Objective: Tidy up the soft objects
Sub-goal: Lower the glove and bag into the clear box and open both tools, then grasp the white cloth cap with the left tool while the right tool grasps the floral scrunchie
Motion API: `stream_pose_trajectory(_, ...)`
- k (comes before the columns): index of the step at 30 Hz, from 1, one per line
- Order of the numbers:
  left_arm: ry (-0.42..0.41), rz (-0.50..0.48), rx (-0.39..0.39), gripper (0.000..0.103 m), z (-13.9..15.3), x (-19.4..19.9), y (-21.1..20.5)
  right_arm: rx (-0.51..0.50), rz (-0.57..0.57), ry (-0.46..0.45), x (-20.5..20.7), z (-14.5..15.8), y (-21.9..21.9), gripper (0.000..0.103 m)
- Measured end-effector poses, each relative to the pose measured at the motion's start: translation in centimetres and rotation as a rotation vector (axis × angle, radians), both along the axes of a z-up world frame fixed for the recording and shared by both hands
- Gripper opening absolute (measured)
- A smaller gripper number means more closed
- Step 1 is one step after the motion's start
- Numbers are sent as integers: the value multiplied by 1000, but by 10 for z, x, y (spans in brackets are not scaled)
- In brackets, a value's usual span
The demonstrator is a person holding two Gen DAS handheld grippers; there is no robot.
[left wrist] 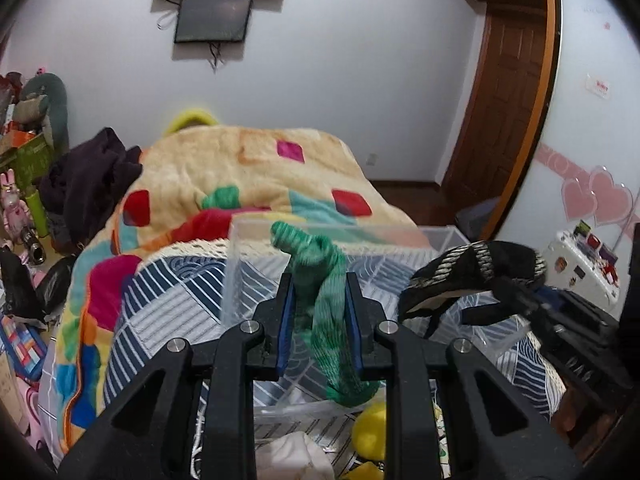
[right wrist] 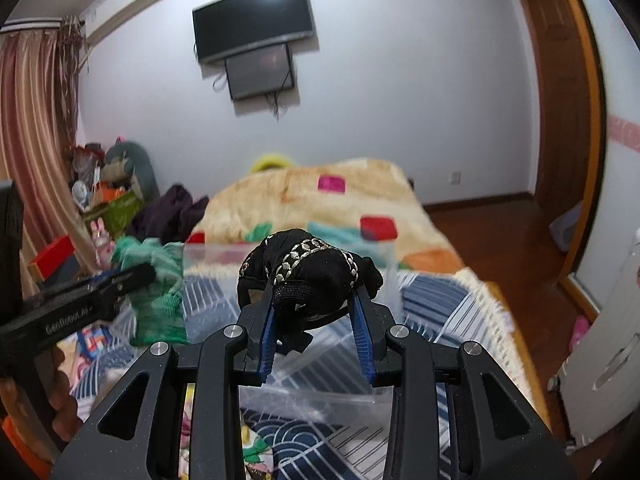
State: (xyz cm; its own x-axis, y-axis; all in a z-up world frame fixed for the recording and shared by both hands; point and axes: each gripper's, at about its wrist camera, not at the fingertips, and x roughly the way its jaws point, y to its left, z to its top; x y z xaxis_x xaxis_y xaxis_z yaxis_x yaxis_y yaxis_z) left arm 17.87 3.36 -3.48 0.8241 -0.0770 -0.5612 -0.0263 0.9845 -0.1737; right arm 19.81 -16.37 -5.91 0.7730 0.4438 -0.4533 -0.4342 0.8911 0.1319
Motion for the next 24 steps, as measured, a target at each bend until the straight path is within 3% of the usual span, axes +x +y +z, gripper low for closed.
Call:
stream_pose_trajectory(6,46,-27,32,27,-7,2,-13,-51,19,47,3,-9,3,35)
stream_pose_trajectory(9,35,-31,48,41,-5,-8,-18,-82,5,45,-1,-9,3,46)
stream_pose_trajectory(11,12,-34,56,50,-2,-17,-20,-99,-8,36,-4,-8,2,61)
stream_pose_trajectory(19,-99,-5,91,75,17,-63,-18,-187,-57,-77,-28,5,2,86)
stream_pose_trajectory(24,-147,22,93,91,21,-88,-15,-166,-48,-143,-44,20,-2,96)
